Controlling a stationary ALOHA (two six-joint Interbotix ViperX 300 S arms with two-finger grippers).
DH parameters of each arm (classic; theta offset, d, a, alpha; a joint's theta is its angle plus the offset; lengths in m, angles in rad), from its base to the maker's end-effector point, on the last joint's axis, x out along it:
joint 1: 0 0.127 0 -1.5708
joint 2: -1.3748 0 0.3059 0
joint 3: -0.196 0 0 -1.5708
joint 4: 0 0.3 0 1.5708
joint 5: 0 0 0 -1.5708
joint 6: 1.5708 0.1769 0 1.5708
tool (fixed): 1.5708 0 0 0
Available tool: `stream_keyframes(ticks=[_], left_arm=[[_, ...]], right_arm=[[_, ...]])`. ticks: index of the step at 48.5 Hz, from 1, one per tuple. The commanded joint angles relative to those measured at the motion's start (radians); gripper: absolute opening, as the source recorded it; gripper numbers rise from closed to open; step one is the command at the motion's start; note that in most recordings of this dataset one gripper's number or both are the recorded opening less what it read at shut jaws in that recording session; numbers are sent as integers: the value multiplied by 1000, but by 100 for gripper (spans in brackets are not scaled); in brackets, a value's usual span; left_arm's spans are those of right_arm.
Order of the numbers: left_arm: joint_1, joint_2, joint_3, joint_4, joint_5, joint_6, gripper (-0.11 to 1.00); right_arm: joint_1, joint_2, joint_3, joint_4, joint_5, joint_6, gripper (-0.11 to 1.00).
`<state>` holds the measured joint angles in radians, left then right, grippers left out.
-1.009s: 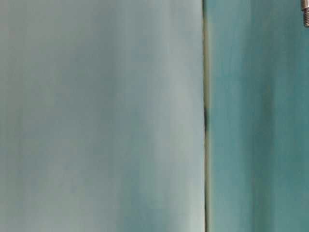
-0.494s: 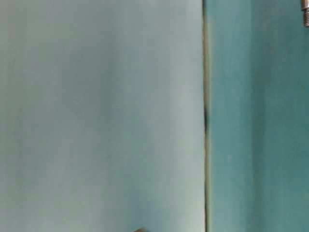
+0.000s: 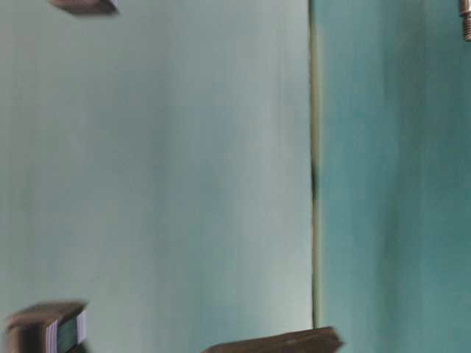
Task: Insert the washer onto the shaft with both hands.
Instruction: 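Move left gripper over the silver washer and right gripper over the shaft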
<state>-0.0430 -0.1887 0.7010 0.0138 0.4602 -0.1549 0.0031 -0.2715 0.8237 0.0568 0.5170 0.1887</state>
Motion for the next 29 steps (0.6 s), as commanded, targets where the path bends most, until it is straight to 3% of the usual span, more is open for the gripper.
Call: stream_keyframes(ticks=[1, 10, 17, 29], left_arm=[[-3, 26, -43, 2, 38, 3, 2], [-9, 54, -54, 2, 87, 6, 2], [-12, 66, -43, 5, 75, 32, 2], [-20, 100, -40, 5, 52, 64, 2]], right_arm=[[6, 37, -38, -9, 17, 0, -9], [8, 77, -57, -25, 37, 0, -9], [9, 87, -58, -54, 40, 3, -9], [8, 94, -58, -60, 67, 2, -9]])
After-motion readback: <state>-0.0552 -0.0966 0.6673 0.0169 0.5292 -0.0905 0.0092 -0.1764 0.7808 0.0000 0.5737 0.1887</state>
